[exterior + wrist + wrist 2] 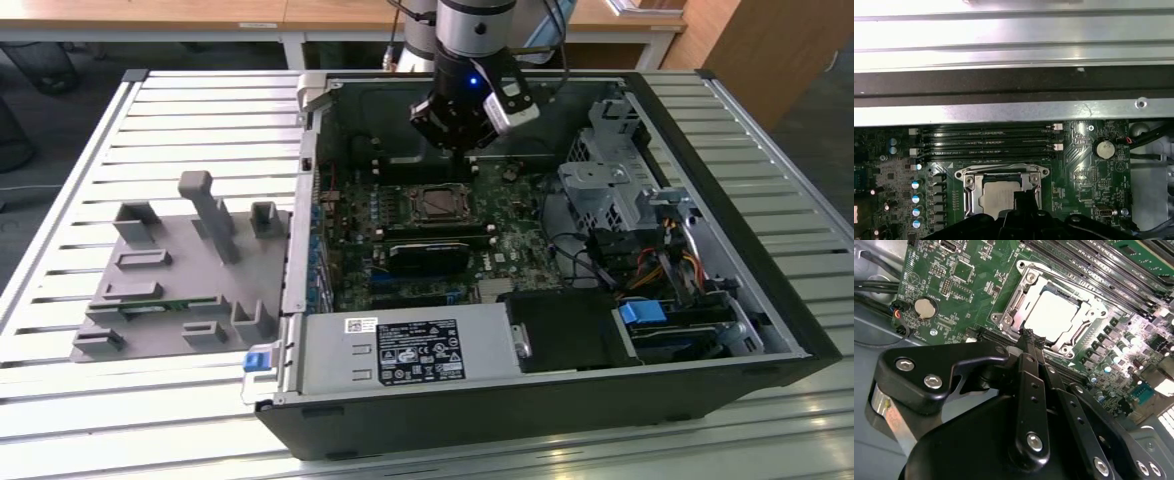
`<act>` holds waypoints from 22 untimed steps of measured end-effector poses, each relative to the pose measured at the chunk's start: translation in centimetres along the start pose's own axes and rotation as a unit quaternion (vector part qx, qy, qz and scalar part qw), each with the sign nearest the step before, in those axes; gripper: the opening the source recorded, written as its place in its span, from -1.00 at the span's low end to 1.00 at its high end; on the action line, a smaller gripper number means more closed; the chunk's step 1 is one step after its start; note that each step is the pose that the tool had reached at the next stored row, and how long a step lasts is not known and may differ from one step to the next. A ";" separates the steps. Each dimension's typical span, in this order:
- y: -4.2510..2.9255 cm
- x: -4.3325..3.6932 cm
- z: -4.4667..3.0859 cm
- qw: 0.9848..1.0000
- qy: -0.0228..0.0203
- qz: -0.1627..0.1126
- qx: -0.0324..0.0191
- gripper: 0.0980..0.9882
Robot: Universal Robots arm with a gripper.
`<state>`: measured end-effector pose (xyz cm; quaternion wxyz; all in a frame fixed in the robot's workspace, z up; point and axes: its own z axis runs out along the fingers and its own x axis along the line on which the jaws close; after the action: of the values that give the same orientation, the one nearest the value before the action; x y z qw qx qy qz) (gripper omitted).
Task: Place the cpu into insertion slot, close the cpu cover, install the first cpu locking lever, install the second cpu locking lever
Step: 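Install the second cpu locking lever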
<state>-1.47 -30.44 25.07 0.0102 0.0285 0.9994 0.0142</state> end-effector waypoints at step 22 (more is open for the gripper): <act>-2.20 -0.14 -0.07 1.000 0.002 0.000 0.000 -0.98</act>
<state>-1.46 -32.65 25.07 0.0078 0.0285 0.9995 0.0140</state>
